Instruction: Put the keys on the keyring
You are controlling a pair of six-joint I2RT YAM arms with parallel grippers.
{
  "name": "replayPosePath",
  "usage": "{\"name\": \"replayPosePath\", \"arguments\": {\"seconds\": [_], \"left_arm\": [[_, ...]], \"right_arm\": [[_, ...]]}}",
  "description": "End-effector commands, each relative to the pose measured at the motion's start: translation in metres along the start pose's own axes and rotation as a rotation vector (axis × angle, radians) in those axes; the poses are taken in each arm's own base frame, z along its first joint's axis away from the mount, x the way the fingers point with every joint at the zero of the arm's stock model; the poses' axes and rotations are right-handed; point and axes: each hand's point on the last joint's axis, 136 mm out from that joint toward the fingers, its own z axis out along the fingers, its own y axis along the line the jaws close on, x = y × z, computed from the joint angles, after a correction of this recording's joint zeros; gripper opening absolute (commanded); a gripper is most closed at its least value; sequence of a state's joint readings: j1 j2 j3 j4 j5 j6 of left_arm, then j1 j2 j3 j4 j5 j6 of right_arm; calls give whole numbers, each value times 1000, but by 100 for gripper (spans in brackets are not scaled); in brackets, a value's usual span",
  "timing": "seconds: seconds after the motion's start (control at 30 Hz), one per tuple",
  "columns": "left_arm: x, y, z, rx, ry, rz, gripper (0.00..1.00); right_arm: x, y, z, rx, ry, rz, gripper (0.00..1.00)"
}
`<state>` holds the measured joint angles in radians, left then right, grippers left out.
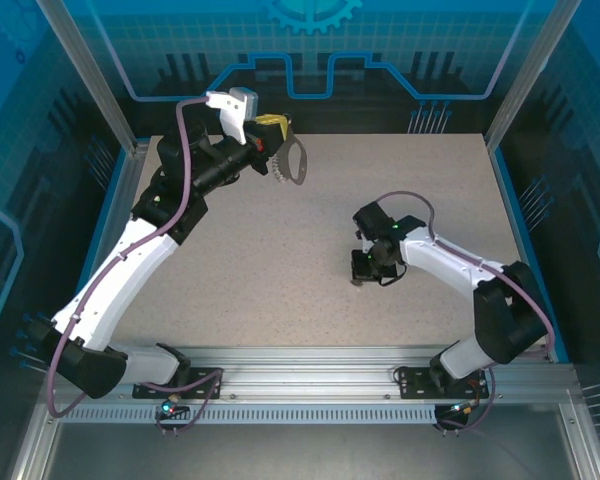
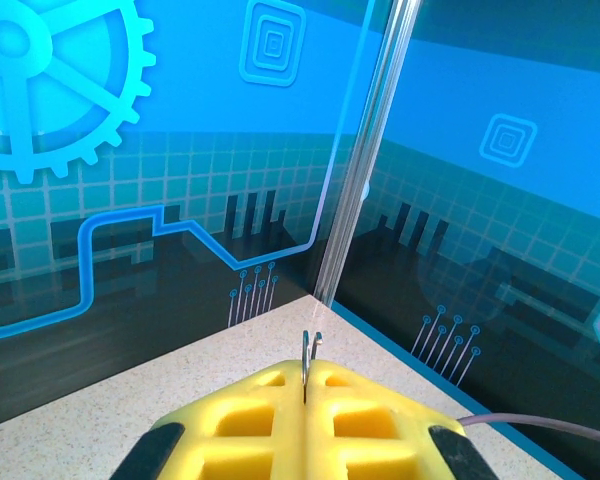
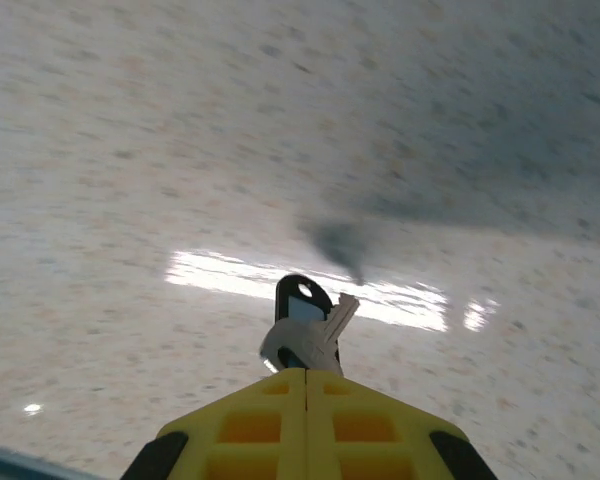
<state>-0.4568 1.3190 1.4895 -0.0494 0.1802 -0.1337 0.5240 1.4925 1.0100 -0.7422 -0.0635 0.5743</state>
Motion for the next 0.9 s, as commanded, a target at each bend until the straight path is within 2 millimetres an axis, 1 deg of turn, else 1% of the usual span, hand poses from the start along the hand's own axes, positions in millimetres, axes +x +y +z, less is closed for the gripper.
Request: {"name": "replayPosePath", "arguments": {"seconds": [0.0, 0.07, 0.13, 0.27, 0.33, 0.5, 0.63, 0.7, 0.83, 0.87], "left_arm": [[-11, -14, -11, 38, -29, -14, 0], [-11, -14, -11, 40, -28, -15, 0], [-11, -14, -10, 40, -28, -16, 0], [-10, -15, -8, 47, -25, -19, 0], [-10, -16, -7, 52, -23, -19, 0], [-11, -18, -7, 59, -18, -17, 0], [-13, -20, -8, 63, -16, -14, 0], [-14, -22, -9, 70, -14, -12, 0], [-14, -28, -10, 92, -3, -6, 0], [-15, -29, -10, 95, -2, -3, 0]], "right_arm": [[-25, 39, -35, -255, -149, -76, 0], [-38, 51, -58, -365, -215, -85, 0], [-54, 58, -85, -449, -285, -89, 0], [-83, 68, -135, -565, -388, -99, 0], [-98, 73, -164, -623, -452, -110, 0], [-128, 86, -230, -740, -590, -151, 0], [-141, 101, -284, -849, -699, -227, 0], [-144, 110, -307, -899, -736, -273, 0], [-143, 128, -343, -991, -767, -370, 0], [-142, 131, -349, -1002, -770, -382, 0]]}}
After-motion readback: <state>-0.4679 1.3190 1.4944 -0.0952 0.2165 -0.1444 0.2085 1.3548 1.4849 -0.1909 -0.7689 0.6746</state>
